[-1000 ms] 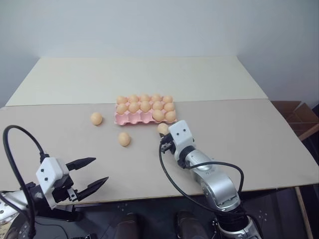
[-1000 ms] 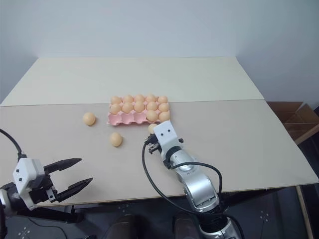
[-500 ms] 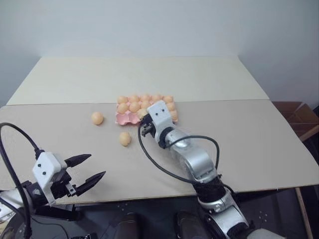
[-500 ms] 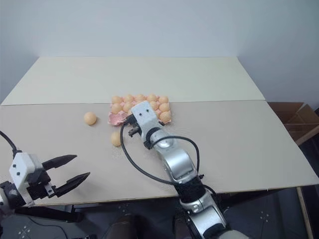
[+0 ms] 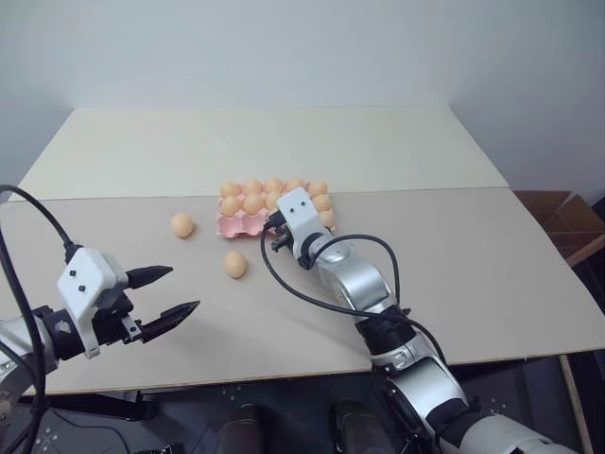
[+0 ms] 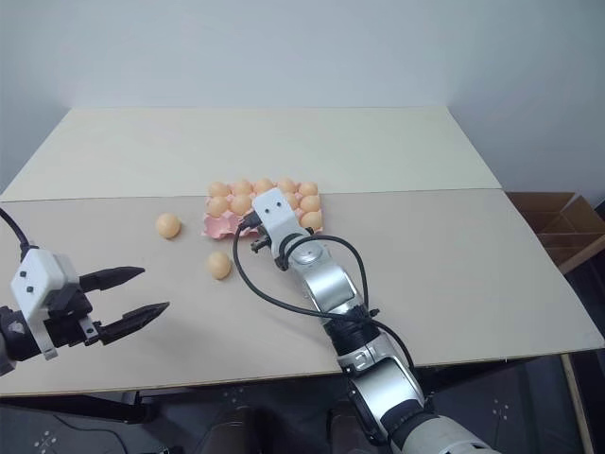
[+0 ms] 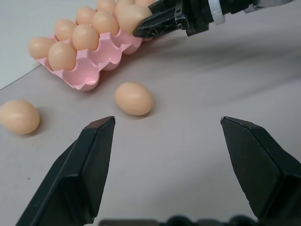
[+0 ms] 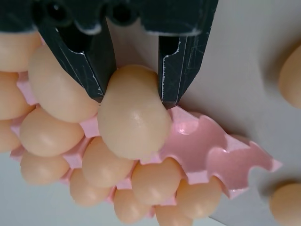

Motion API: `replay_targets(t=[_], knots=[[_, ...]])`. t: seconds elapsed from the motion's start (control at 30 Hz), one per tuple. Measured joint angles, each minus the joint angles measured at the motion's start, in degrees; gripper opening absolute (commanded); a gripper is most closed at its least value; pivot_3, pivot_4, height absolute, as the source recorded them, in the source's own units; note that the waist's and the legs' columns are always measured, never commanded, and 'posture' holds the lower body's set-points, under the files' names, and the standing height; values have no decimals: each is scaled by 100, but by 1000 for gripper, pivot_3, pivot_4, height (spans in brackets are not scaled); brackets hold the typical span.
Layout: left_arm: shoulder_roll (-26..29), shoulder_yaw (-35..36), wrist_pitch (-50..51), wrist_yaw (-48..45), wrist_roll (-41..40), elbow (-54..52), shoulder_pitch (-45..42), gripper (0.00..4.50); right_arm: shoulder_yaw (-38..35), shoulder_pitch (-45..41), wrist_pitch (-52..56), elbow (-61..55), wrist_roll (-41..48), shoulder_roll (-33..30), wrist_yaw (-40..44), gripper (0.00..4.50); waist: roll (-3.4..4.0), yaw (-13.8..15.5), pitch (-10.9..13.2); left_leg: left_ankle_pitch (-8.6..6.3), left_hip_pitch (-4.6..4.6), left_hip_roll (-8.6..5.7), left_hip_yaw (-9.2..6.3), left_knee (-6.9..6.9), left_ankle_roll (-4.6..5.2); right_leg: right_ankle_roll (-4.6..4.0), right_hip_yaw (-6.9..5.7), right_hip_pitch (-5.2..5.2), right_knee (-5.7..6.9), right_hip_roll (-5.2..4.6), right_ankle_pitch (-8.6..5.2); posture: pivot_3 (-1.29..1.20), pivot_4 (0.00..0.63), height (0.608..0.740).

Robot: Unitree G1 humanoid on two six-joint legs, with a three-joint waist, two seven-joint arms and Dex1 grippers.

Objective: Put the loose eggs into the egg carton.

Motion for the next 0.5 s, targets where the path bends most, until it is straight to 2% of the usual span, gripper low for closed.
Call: replay_targets(t=[0.23,0.5], knots=[[0,-106,9,4,4,-4,-9,3883,-116,-136,-177,314,16,1,-9,1042,1,1,0,0,1,0,-1,0,0,0,-1,2,0,-2,0,0,150,740],[0,-117,9,12,15,-6,-12,3883,-145,-252,-178,404,132,1,22,3712,1,2,1,0,0,0,-1,-1,0,0,0,1,0,-2,0,0,150,740]])
